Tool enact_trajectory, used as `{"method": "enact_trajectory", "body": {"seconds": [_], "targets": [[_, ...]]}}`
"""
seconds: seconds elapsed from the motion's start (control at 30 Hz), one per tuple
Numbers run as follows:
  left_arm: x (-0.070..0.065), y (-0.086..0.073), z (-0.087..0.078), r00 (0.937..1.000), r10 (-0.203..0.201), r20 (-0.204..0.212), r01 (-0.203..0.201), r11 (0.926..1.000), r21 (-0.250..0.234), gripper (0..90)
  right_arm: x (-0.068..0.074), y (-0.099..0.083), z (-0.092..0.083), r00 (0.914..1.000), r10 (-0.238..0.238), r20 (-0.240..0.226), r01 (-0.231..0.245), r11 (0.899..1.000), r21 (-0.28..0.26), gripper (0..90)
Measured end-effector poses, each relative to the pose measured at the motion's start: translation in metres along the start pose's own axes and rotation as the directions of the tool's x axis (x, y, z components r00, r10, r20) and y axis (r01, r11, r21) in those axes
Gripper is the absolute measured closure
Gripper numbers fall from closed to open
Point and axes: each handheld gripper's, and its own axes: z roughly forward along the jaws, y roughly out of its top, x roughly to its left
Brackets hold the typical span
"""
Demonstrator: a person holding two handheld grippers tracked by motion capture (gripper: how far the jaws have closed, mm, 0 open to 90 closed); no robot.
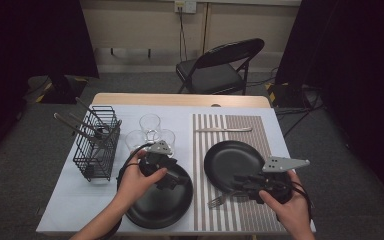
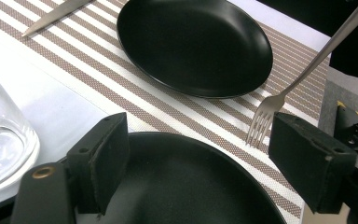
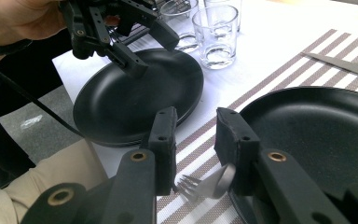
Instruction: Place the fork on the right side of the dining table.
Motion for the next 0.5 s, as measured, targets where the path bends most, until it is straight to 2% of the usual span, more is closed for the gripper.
{"method": "enact_trajectory", "body": {"seconds": [0.5], "targets": [[-0.0006, 0.0009, -0.0001, 1.0000, 0.001, 0.004, -0.001, 1.0000, -0.004, 20.2, -0.0036, -0.0047, -0.0057, 0.9995, 0.011, 0.031, -0.011, 1.000, -0.004, 67.0]]}}
